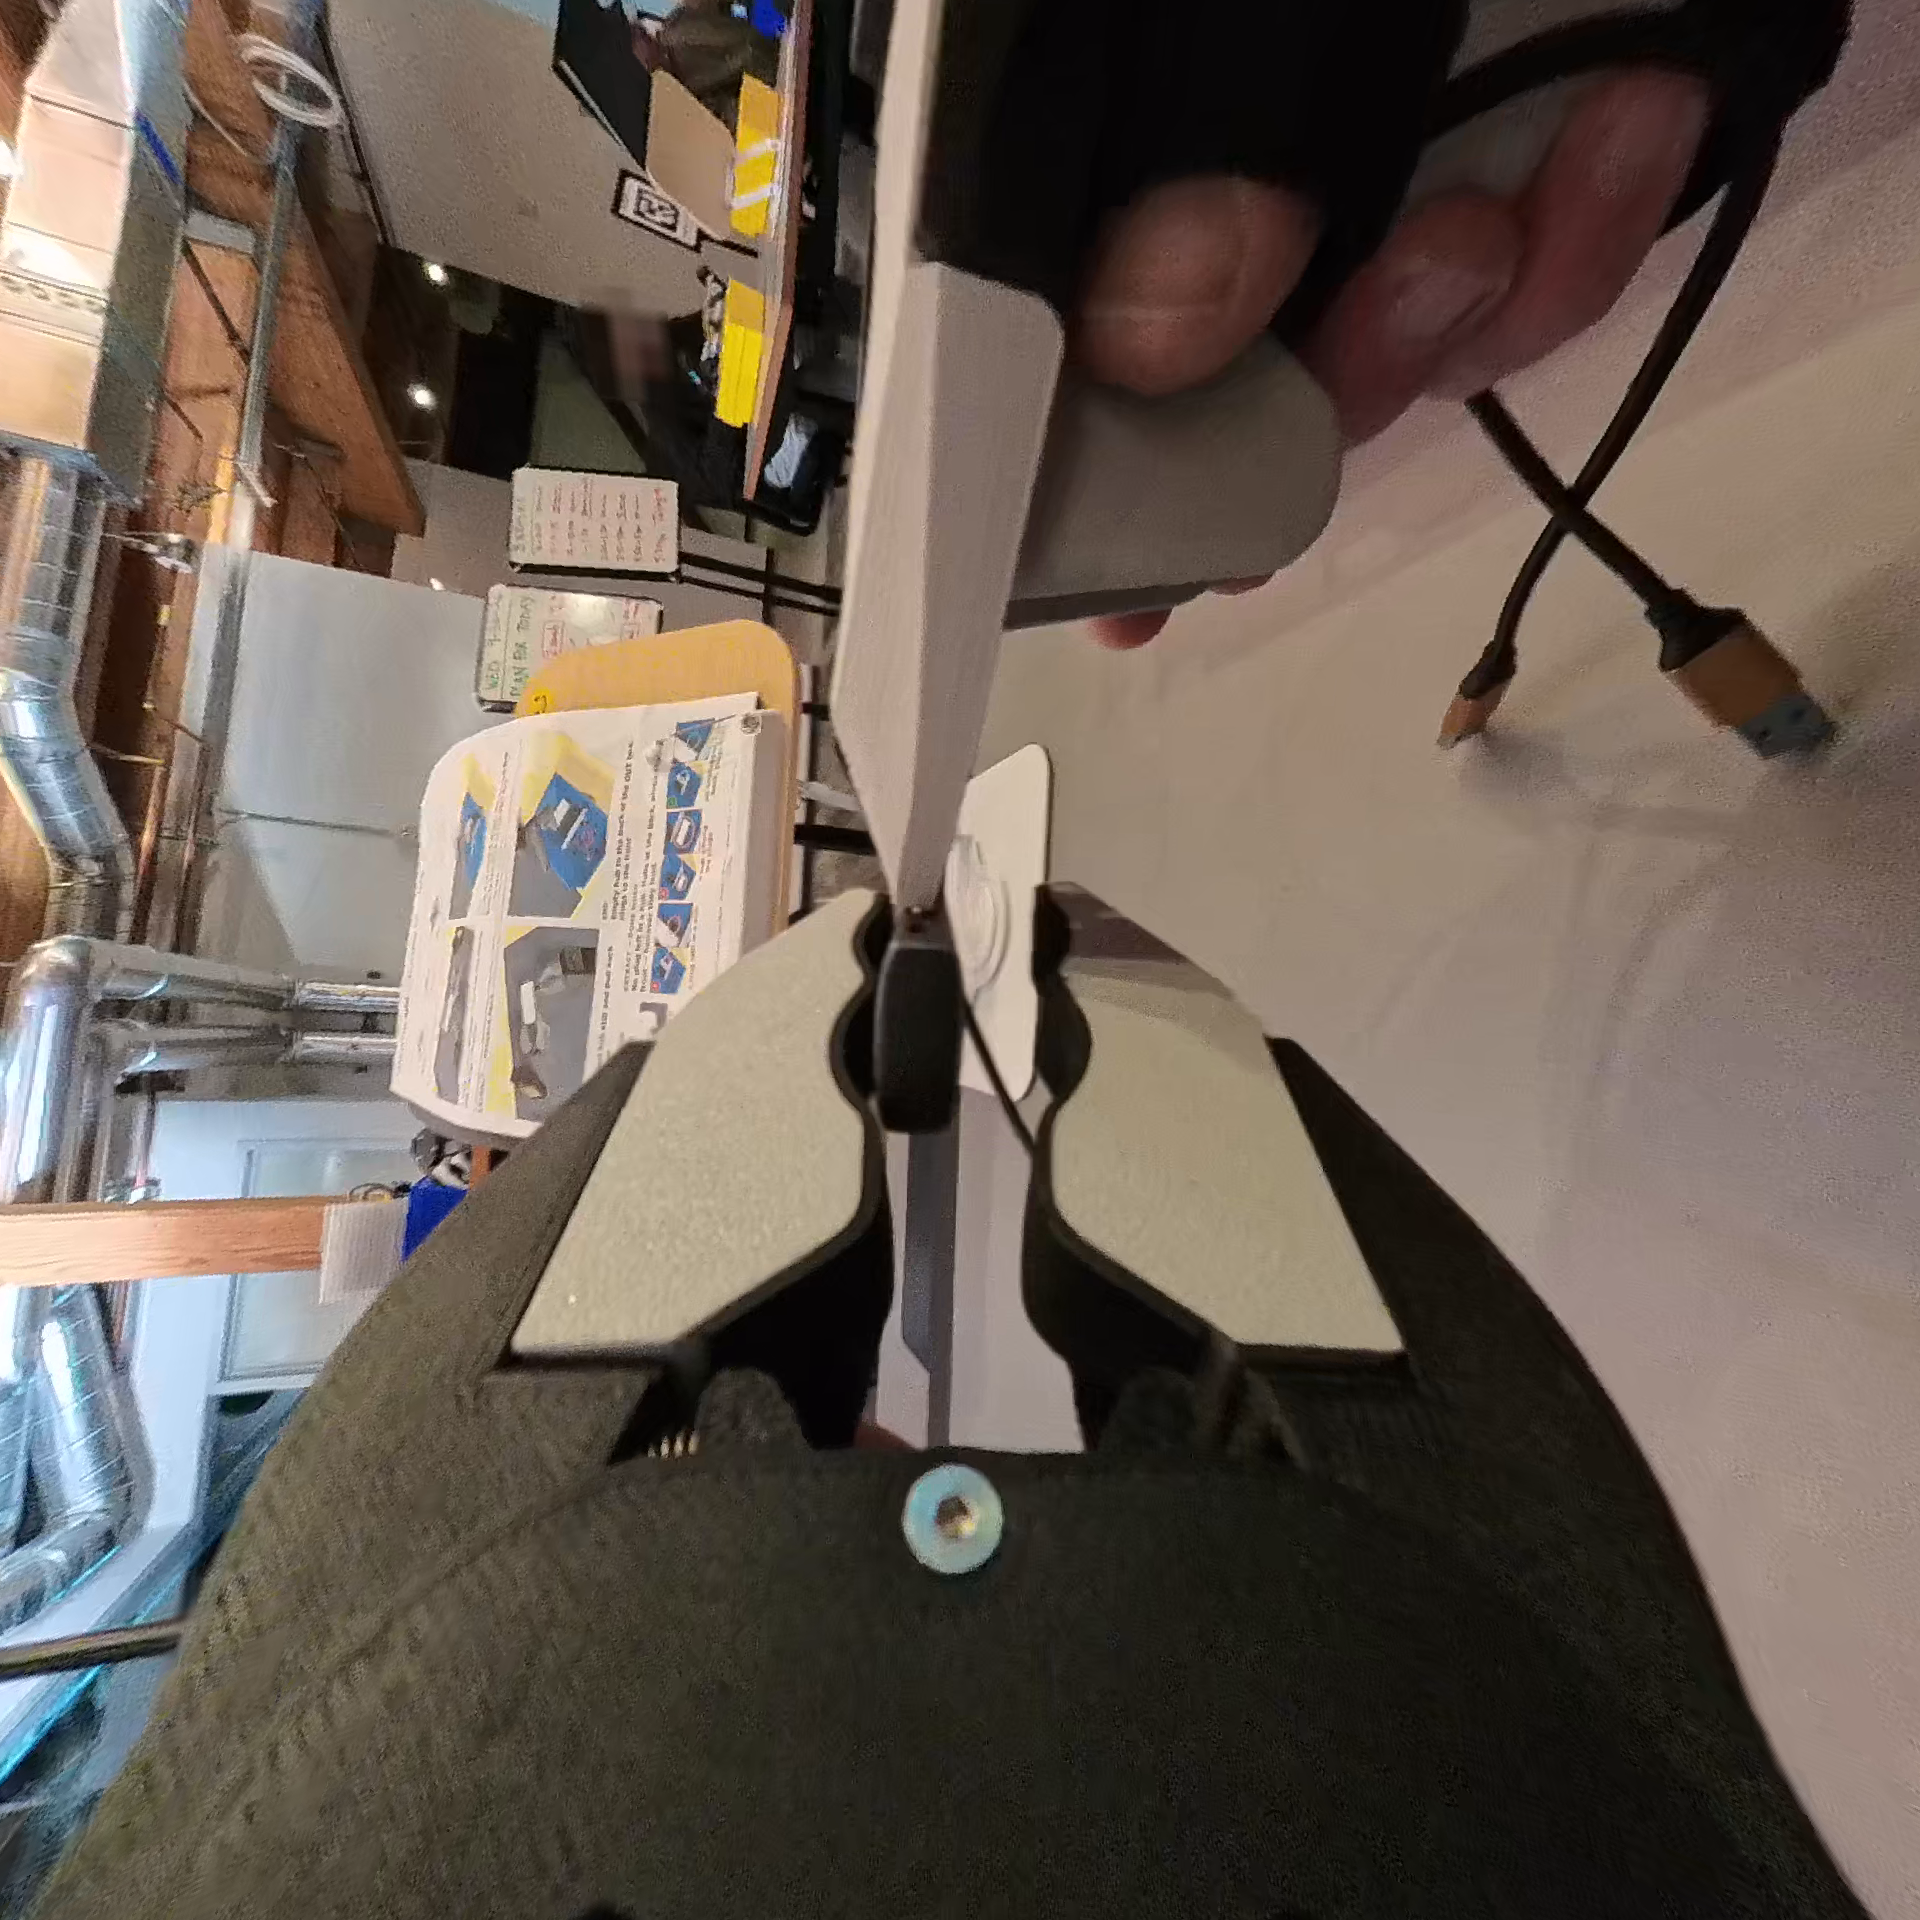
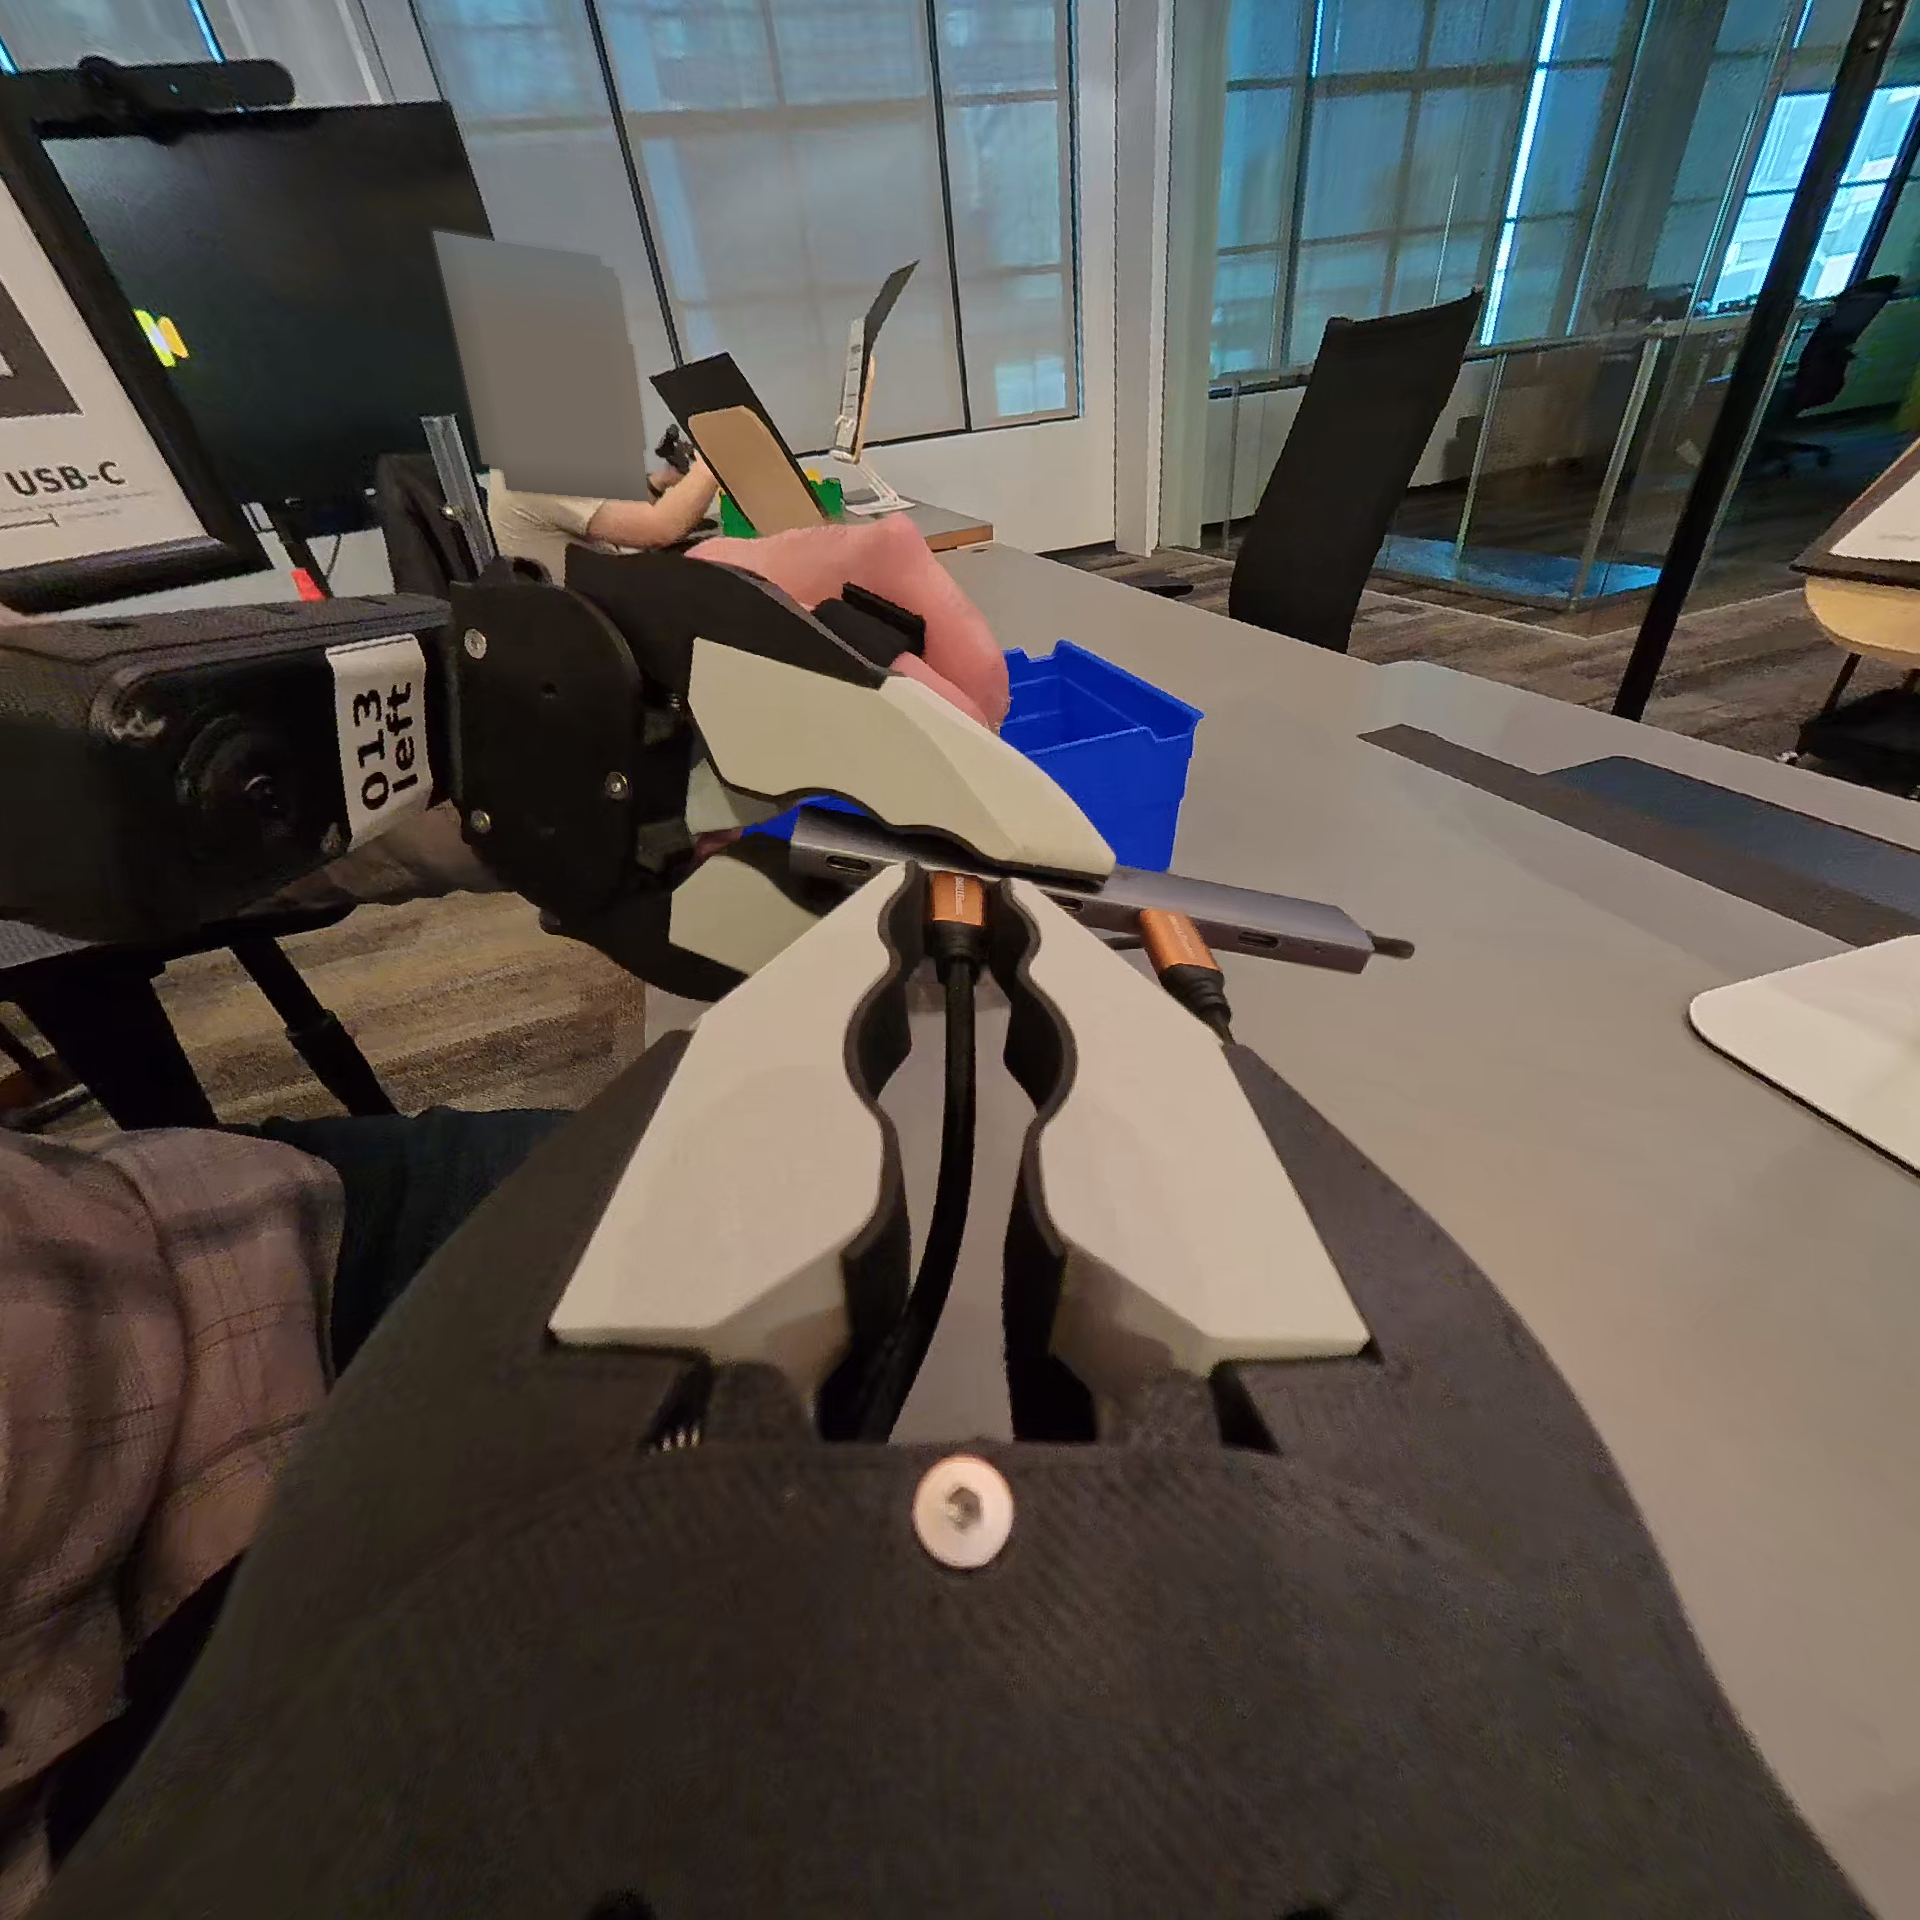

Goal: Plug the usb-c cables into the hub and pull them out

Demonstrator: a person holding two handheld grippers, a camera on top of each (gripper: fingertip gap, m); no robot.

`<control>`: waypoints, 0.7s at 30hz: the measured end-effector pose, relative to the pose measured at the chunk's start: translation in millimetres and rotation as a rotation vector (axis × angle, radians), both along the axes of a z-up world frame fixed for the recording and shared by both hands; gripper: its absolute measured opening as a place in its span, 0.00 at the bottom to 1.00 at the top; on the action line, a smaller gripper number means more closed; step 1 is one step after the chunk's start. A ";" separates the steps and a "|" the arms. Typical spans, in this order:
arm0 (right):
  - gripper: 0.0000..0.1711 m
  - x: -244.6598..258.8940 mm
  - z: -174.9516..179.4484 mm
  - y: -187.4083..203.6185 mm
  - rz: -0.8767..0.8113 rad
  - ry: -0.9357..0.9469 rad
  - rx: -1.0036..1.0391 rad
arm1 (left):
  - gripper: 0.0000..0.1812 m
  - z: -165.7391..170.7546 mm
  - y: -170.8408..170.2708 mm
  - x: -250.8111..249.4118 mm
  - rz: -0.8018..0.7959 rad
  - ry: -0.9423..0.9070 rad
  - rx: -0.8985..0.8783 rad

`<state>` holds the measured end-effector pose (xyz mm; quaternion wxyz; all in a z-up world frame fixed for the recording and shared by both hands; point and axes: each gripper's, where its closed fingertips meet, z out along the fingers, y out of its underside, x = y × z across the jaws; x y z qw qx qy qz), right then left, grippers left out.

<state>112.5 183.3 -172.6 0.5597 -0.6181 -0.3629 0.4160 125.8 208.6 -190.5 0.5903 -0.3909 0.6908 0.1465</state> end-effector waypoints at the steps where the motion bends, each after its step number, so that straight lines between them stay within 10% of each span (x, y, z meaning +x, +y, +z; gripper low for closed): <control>1: 0.06 -0.5 -0.8 -0.3 -0.002 -0.005 0.000 | 0.08 2.6 1.7 -0.4 0.011 -0.014 0.018; 21: 0.06 0.2 4.6 -1.8 0.006 0.012 -0.008 | 0.05 13.4 2.2 -0.2 0.020 -0.049 0.108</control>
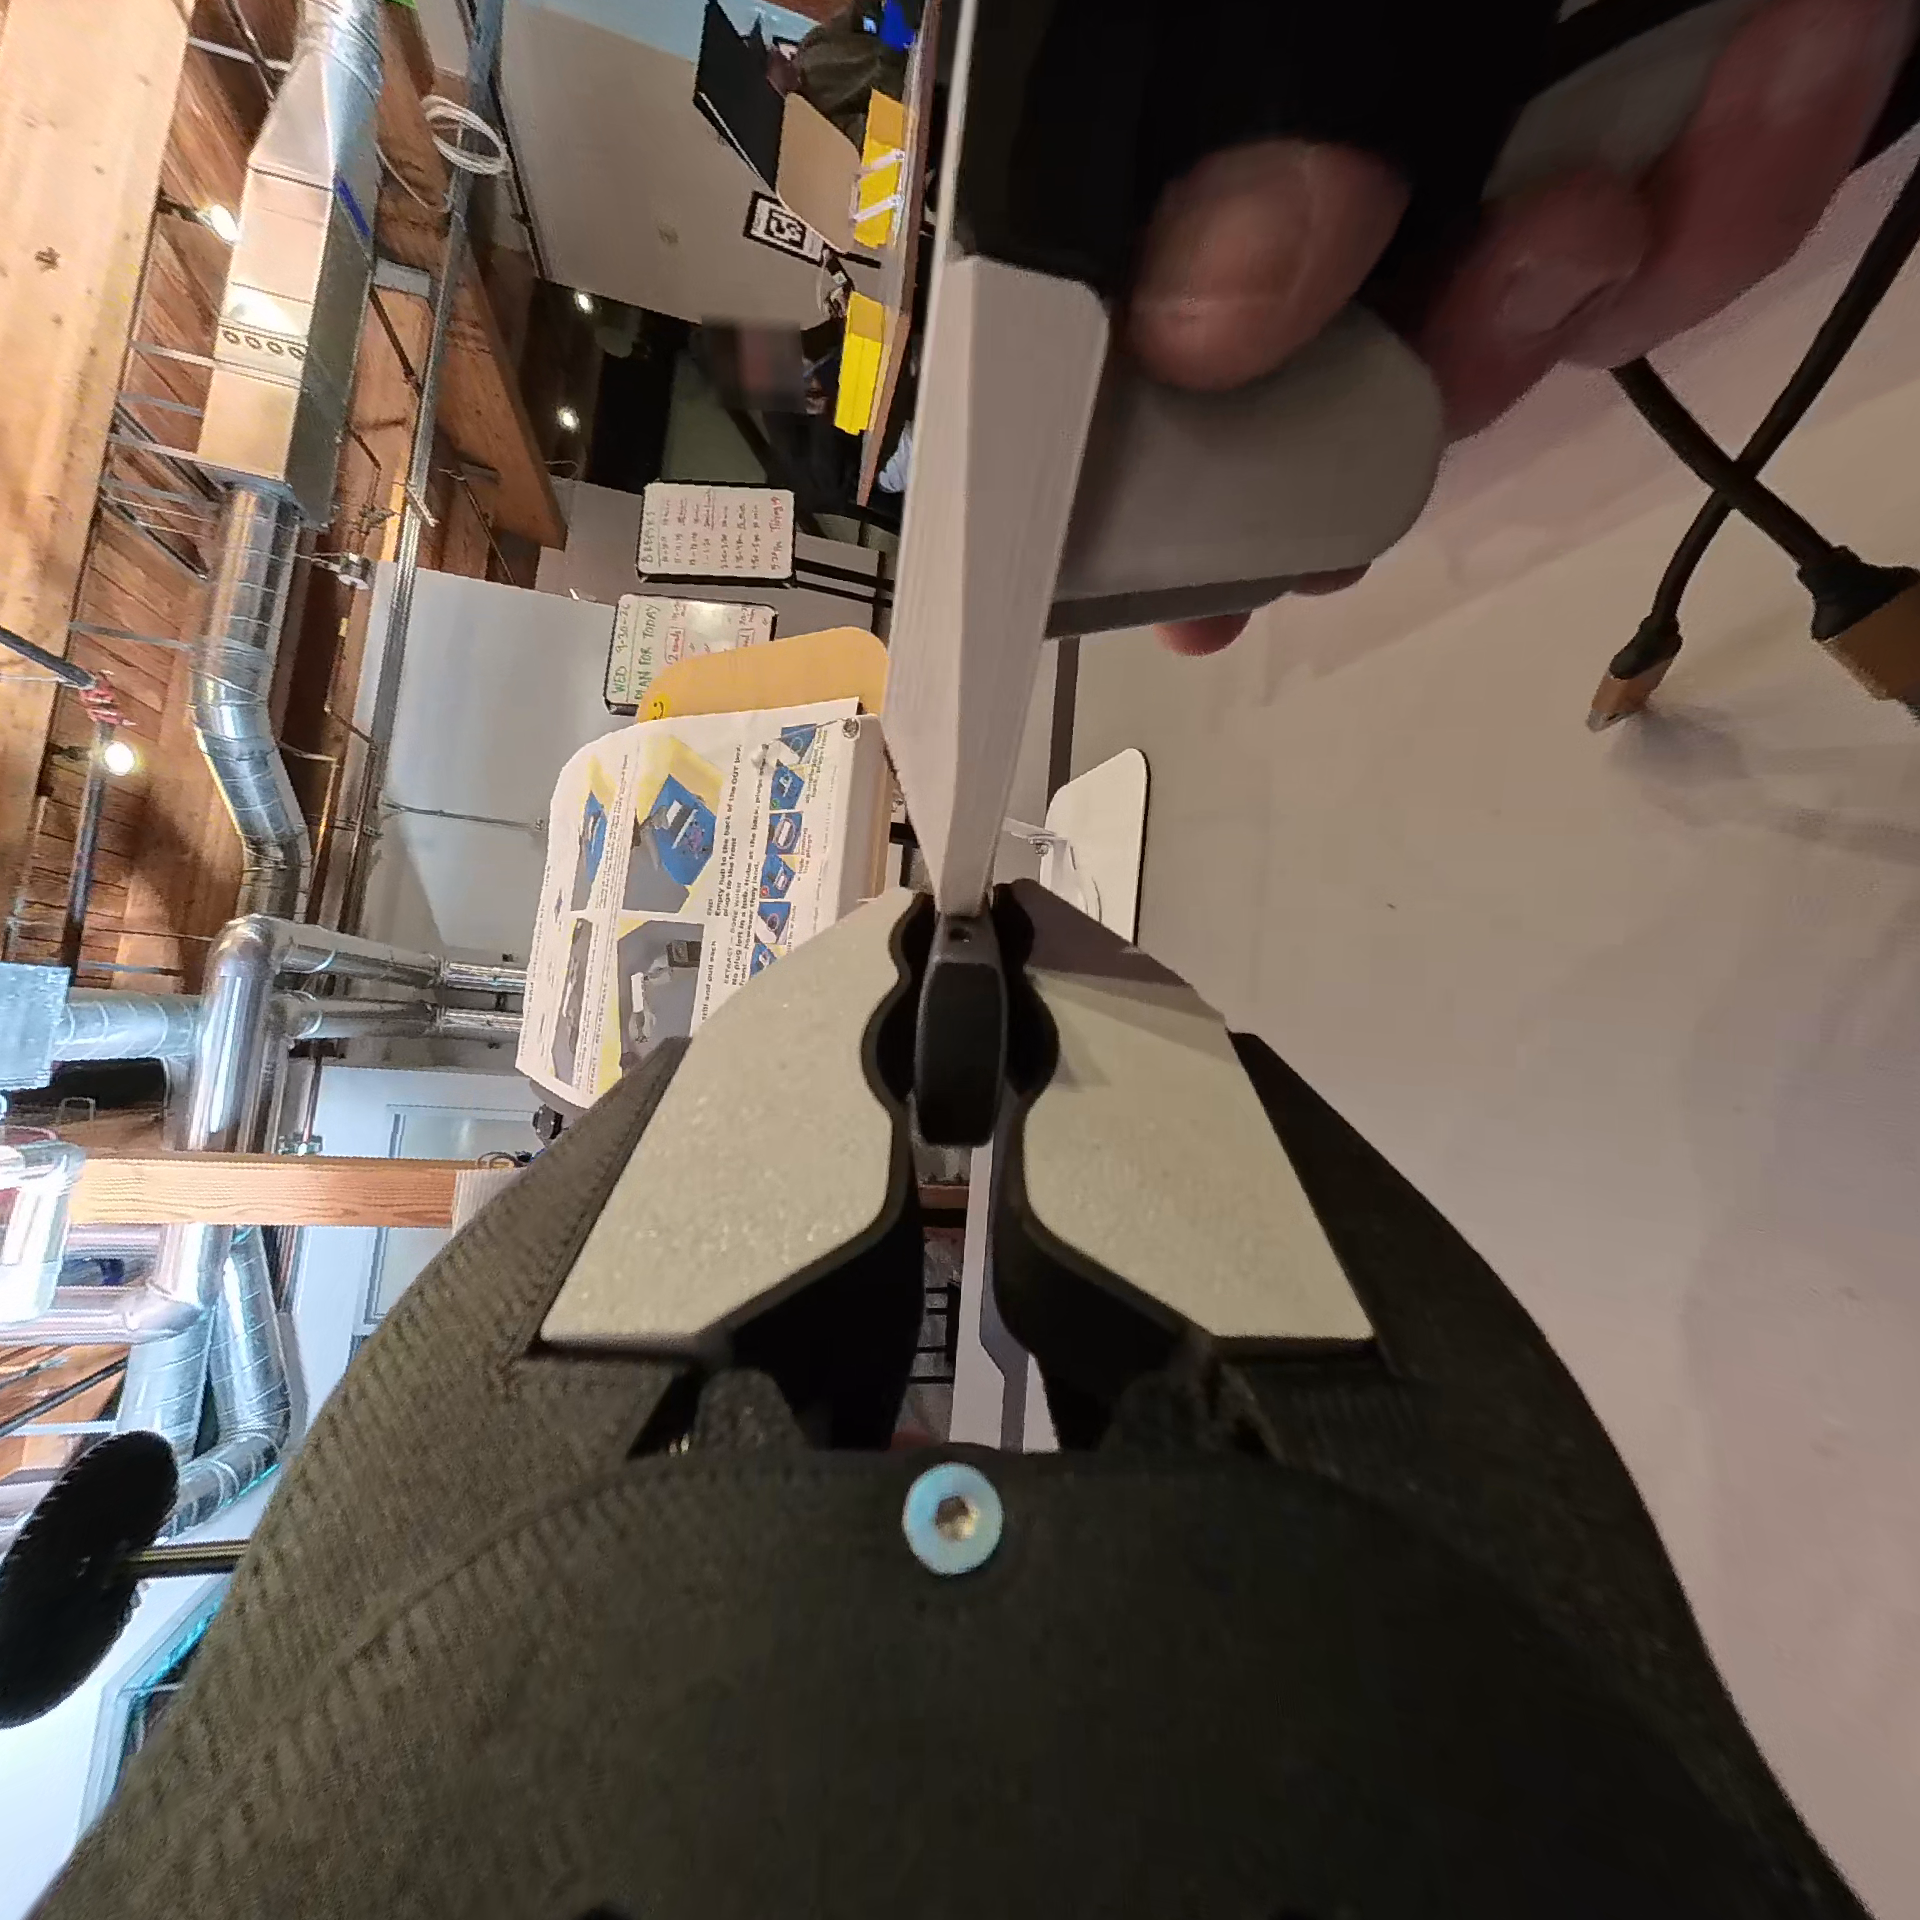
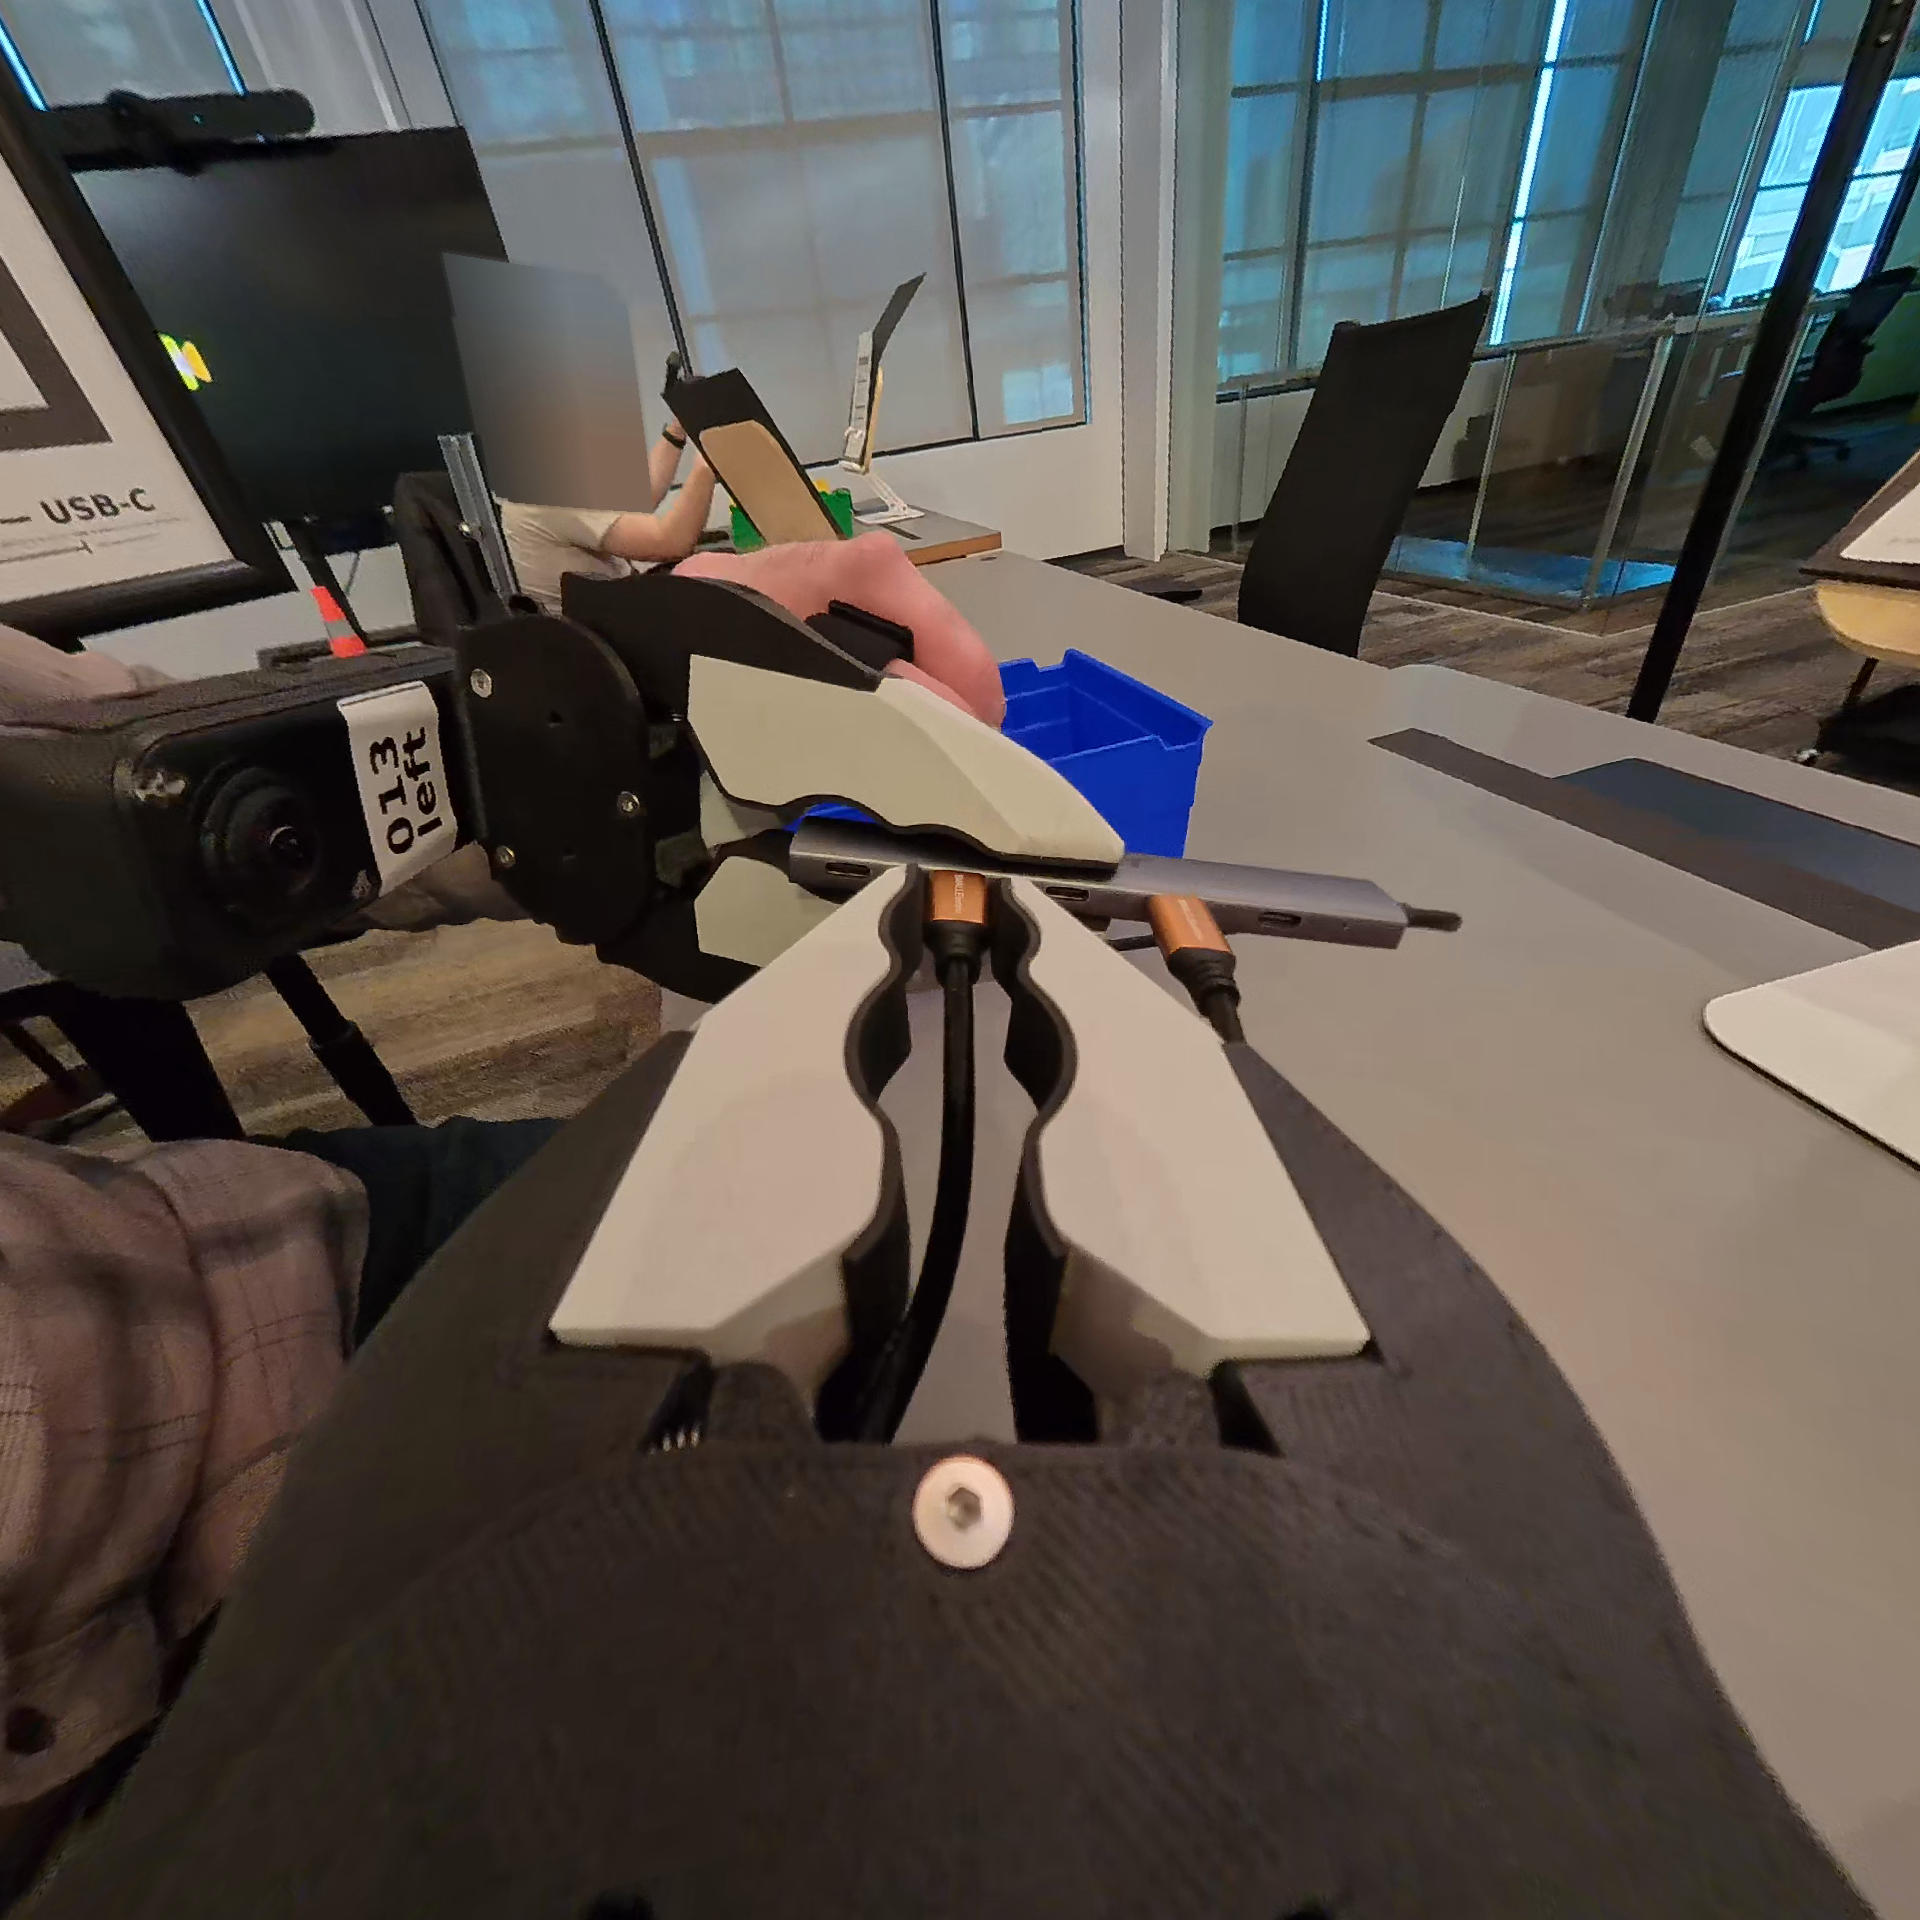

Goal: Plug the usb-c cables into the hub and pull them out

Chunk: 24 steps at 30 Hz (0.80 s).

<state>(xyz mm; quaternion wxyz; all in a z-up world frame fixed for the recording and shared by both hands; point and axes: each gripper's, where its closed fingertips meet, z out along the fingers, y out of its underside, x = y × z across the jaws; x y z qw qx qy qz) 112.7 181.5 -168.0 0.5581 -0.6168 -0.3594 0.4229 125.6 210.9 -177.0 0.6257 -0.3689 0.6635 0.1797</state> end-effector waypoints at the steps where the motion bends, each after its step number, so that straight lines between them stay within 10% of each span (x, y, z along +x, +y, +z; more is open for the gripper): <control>1: 0.05 -0.1 0.0 0.4 -0.007 -0.006 0.008 | 0.06 -1.0 0.3 -0.3 0.004 0.000 -0.006; 24: 0.05 -2.0 7.4 3.6 -0.102 0.013 0.030 | 0.06 4.9 4.9 -5.2 0.070 -0.064 -0.058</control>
